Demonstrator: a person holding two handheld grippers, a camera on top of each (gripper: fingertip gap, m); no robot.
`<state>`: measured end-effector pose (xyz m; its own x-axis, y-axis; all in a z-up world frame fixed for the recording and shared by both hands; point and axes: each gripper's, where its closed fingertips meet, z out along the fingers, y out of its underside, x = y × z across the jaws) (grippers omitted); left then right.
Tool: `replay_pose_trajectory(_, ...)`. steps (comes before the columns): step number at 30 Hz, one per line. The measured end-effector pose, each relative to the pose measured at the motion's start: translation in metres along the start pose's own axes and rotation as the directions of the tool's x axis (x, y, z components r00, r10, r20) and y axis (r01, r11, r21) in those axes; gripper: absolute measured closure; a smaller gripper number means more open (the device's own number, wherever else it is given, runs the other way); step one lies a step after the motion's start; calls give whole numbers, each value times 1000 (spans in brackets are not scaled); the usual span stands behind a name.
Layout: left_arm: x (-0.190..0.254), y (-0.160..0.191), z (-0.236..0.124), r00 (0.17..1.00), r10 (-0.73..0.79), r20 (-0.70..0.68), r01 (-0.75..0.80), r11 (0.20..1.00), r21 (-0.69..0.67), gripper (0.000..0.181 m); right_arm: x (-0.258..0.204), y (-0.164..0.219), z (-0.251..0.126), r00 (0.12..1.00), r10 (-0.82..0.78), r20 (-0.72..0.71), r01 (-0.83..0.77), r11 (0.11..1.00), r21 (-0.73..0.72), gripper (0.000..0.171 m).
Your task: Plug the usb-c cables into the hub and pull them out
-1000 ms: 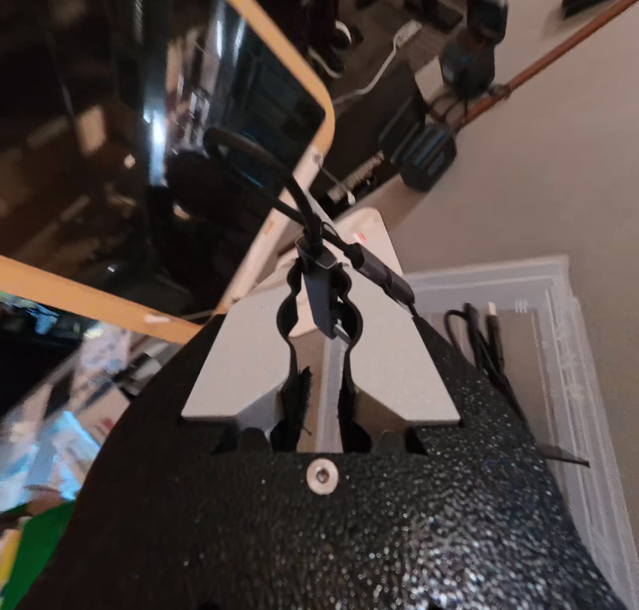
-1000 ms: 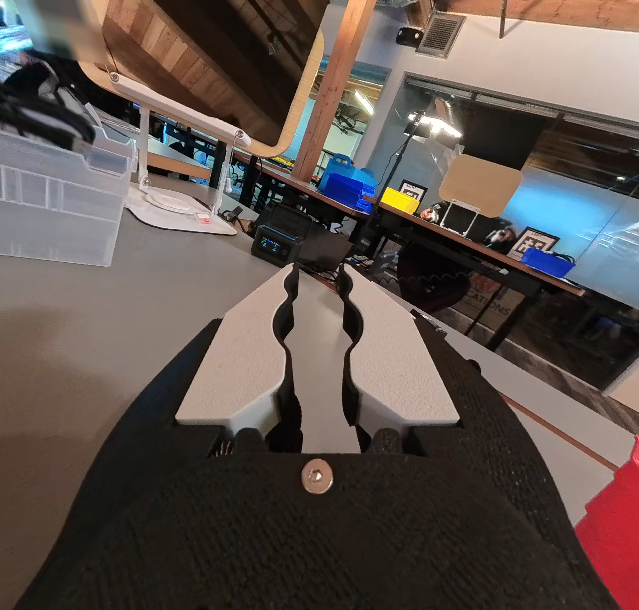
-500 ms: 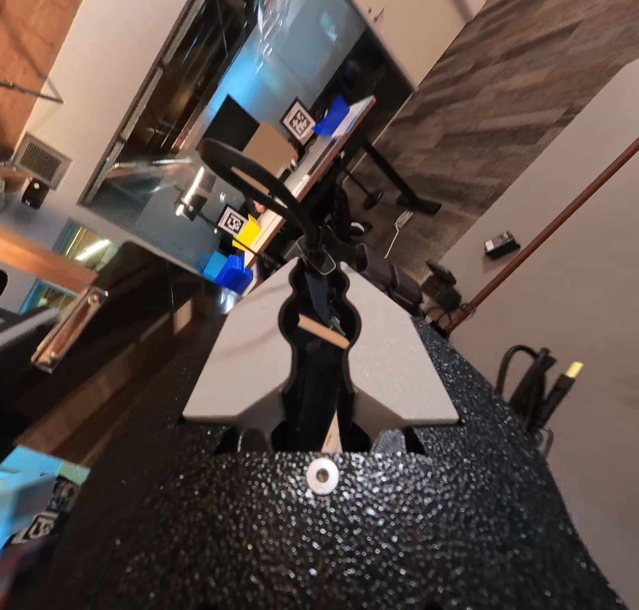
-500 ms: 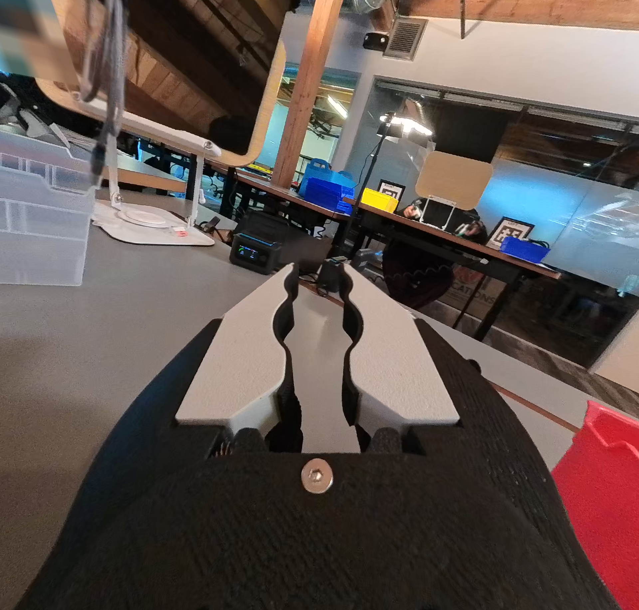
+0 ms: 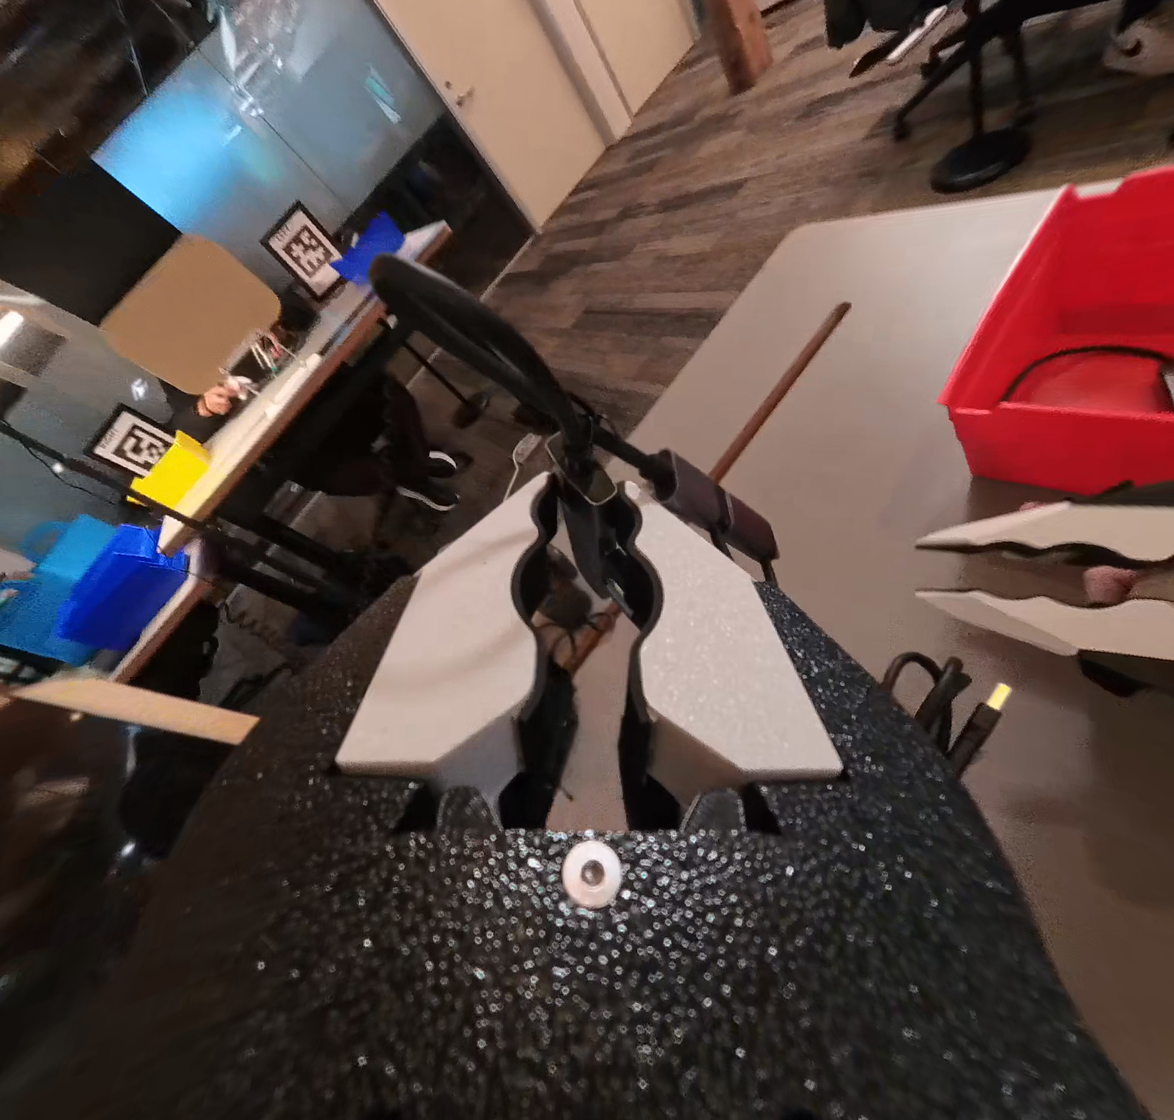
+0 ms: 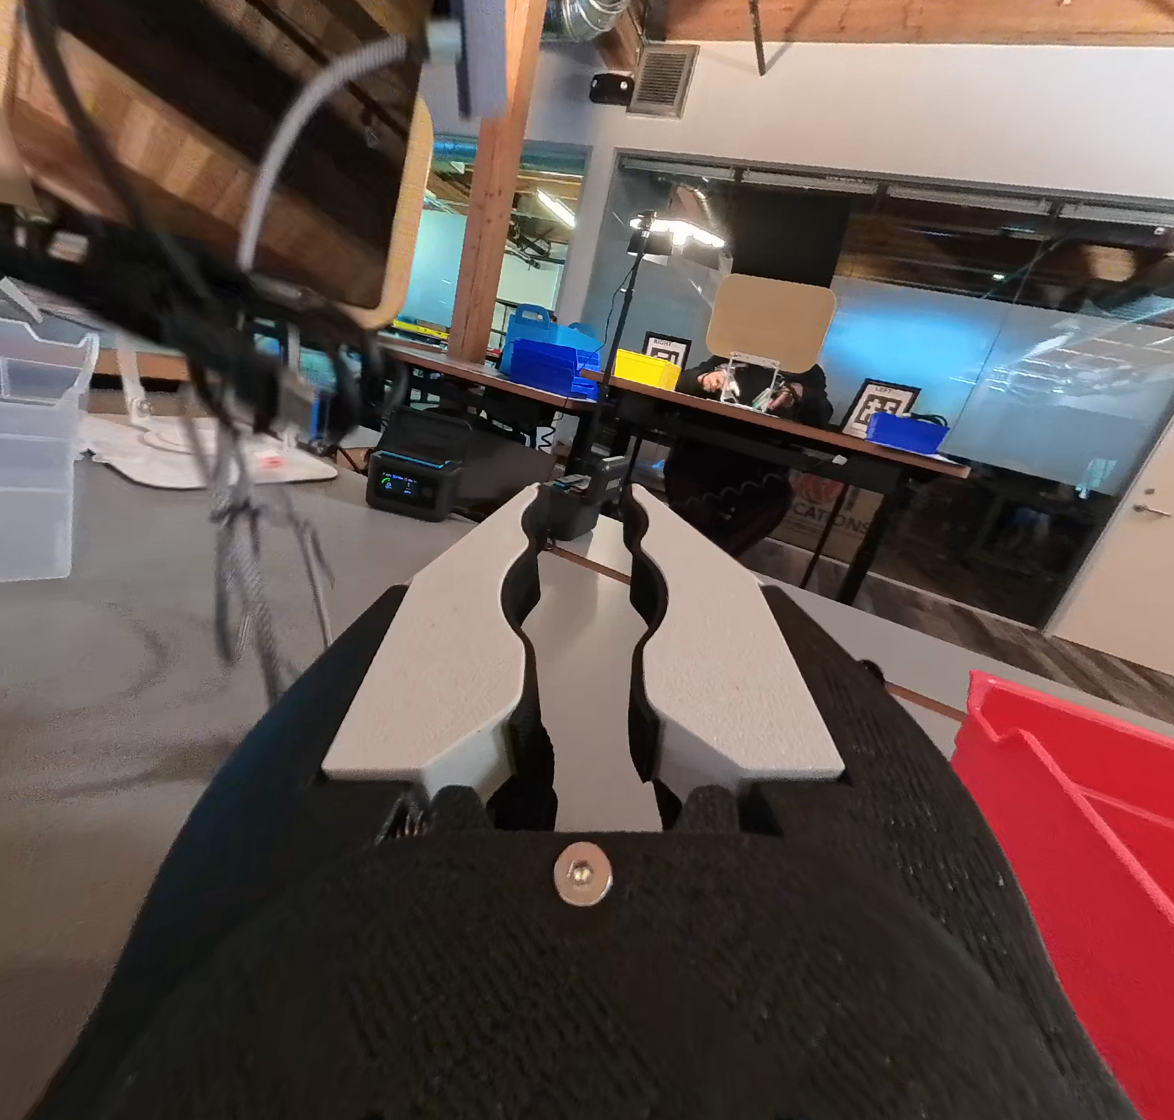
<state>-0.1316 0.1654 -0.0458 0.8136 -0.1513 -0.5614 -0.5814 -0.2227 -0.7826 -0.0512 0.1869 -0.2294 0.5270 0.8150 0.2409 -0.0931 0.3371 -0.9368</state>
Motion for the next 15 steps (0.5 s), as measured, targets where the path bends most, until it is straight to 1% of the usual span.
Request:
replay_pose_trajectory(3, 17, 43, 26, 999, -39, 8, 39, 998, -53, 166, -1, -2, -1, 1000, 8, 12, -8, 1000, 7, 149)
replay_pose_trajectory(6, 38, 73, 43, 997, -70, -35, 67, 995, -71, 166, -2, -8, -4, 1000, 8, 27, -8, 999, 34, 148)
replay_pose_trajectory(8, 51, 87, 49, 999, -28, -29, 26, 997, -74, 166, -4, -15, -6, 997, 46, 59, -50, 996, 68, 147)
replay_pose_trajectory(10, 65, 96, 52, 996, 85, 2, -84, 994, -65, 167, -4, -23, -8, 988, 122, 95, -130, 987, 92, 144)
replay_pose_trajectory(12, 76, 102, 51, 966, 246, 77, -242, 968, -61, 169, -4, -29, -8, 976, 175, 128, -187, 979, 87, 141)
replay_pose_trajectory(13, 82, 104, 50, 934, 336, 120, -330, 942, -65, 169, -4, -29, -8, 968, 206, 143, -218, 973, 75, 141)
replay_pose_trajectory(15, 93, 108, 48, 848, 493, 194, -485, 870, -87, 169, -7, -31, -8, 919, 332, 211, -349, 936, 47, 139)
